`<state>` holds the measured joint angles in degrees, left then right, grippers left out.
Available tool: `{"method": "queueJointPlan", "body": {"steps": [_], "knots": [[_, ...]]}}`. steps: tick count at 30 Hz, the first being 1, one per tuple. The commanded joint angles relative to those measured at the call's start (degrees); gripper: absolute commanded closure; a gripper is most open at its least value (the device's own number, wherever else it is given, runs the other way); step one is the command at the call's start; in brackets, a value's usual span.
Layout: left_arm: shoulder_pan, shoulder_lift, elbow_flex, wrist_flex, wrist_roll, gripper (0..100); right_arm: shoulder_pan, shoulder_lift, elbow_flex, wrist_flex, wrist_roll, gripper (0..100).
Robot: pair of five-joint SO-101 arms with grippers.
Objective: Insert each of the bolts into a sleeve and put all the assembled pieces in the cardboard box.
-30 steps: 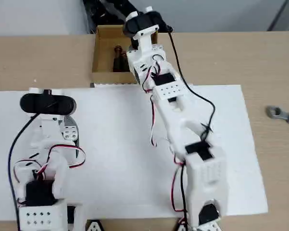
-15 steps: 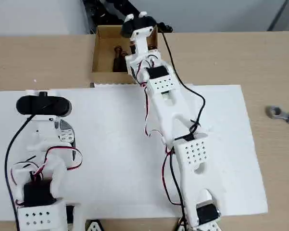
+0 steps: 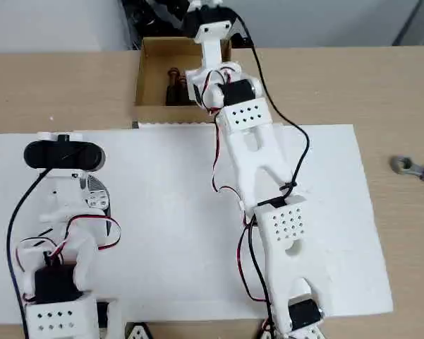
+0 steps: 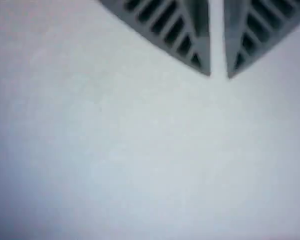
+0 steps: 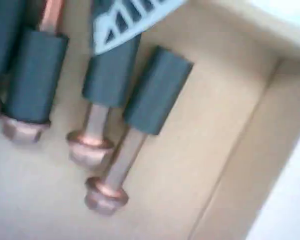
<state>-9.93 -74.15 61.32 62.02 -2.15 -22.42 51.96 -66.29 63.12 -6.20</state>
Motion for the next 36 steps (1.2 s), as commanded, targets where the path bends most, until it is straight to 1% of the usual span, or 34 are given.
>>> {"method": "queueJointPlan", "body": {"steps": [1, 3, 7, 8, 12, 21, 23, 27, 31, 36], "knots": [[-0.2, -0.2, -0.2, 0.0, 0.4, 100, -0.6, -1.5, -11.2, 10.2, 3.7, 99.1], [-0.3, -0.2, -0.2, 0.1, 0.4, 100, -1.1, -1.5, -16.3, 18.6, 10.7, 98.6], [-0.1, -0.2, -0.4, -0.2, 0.4, 100, -1.2, -1.6, -28.7, 32.7, 9.8, 99.5], [-0.1, -0.2, -0.3, -0.2, 0.3, 100, -1.0, -1.9, -30.7, 34.0, 9.6, 99.5], [-0.1, -0.2, -0.2, -0.2, 0.2, 100, 1.2, -8.5, -29.9, 33.7, 8.3, 99.7], [-0.1, -0.2, -0.1, 0.3, 0.1, 100, 1.5, -26.9, -27.8, 34.2, 8.5, 99.7], [-0.4, -0.2, -0.1, 0.3, 0.1, 100, 2.4, -30.5, -25.8, 34.3, 8.8, 99.7], [-0.1, -0.2, 0.5, 0.0, 0.1, 100, 6.8, -41.6, -12.3, 34.5, 8.6, 99.8], [-0.4, -0.2, 2.1, 0.1, 0.0, 100, 10.1, -58.1, 10.6, 34.1, 8.7, 99.8], [-0.4, -0.2, 3.5, -0.1, 0.0, 100, 9.8, -84.1, 41.7, 33.7, 11.7, 99.8]]}}
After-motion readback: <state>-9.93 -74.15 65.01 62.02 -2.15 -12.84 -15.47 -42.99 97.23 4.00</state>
